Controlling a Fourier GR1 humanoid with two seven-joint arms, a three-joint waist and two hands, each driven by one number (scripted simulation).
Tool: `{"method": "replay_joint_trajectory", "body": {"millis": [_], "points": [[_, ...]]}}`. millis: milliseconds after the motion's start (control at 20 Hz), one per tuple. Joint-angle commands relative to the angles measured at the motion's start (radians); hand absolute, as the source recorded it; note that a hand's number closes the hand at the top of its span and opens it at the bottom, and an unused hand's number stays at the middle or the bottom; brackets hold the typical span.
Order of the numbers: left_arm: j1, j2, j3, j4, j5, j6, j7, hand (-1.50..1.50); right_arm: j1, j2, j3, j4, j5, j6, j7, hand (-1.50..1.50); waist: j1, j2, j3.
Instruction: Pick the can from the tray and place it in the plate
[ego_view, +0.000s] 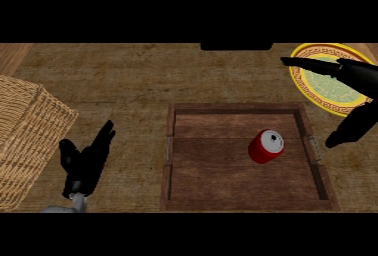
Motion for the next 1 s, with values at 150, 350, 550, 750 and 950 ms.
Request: {"method": "replay_joint_trajectory", "body": {"millis": [150,350,550,750,950], "points": [[0.021,-0.069,-0.031,-0.004,-0.041,0.026,0.014,0.0,0.1,0.082,0.016,-0.193,0.105,-0.042,0.176,-1.5,-0.005,0.002,-0.003],[0.018,-0.051,-0.015,-0.012,-0.046,0.005,0.035,0.0,0.174,0.092,0.043,-0.221,0.149,0.009,0.18,-1.5,-0.004,0.003,-0.003],[-0.022,-0.046,0.037,0.08,-0.034,-0.049,-0.014,0.0,0.199,0.177,0.067,-0.189,0.213,-0.006,0.157,-1.5,-0.002,0.006,-0.003],[-0.004,-0.044,0.035,-0.054,-0.052,-0.026,0.113,0.0,0.23,0.194,0.001,-0.295,0.221,0.064,0.214,-1.5,-0.001,0.004,-0.003],[-0.062,-0.05,0.081,0.052,-0.044,-0.077,0.049,0.0,0.197,0.259,0.018,-0.245,0.335,0.014,0.22,-1.5,0.001,0.005,-0.003]]}}
